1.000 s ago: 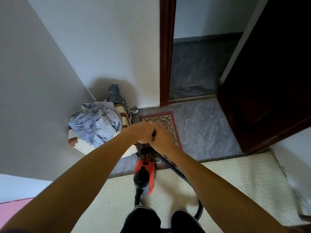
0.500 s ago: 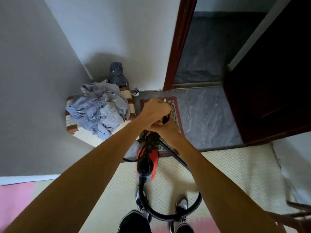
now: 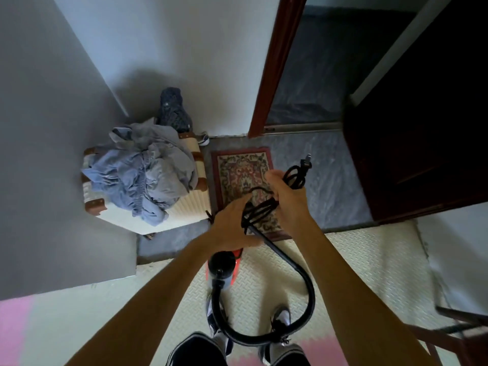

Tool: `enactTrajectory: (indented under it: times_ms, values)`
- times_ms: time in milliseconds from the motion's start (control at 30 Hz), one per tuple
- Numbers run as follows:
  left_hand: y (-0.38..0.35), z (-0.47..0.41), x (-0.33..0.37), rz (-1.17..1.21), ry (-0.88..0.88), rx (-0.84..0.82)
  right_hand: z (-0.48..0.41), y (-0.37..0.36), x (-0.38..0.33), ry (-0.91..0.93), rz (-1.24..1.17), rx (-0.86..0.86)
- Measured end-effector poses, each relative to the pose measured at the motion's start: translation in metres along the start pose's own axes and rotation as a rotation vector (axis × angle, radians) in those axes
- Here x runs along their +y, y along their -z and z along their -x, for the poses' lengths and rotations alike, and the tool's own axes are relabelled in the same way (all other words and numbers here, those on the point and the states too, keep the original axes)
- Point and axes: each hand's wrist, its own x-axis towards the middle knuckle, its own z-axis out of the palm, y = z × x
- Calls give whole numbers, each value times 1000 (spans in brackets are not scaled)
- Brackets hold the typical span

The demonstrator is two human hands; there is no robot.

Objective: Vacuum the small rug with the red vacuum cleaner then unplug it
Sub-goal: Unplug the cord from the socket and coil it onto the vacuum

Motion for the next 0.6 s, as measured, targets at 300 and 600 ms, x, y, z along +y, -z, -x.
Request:
enactTrajectory:
  times_ms: [300,600]
  values:
    - [-61,-43,-42,140,-2,935,-29,17,39,-173,-476,-231]
    - [-70,-77,-81,-98,-56,293,-64,86,80,-190,-645,-249]
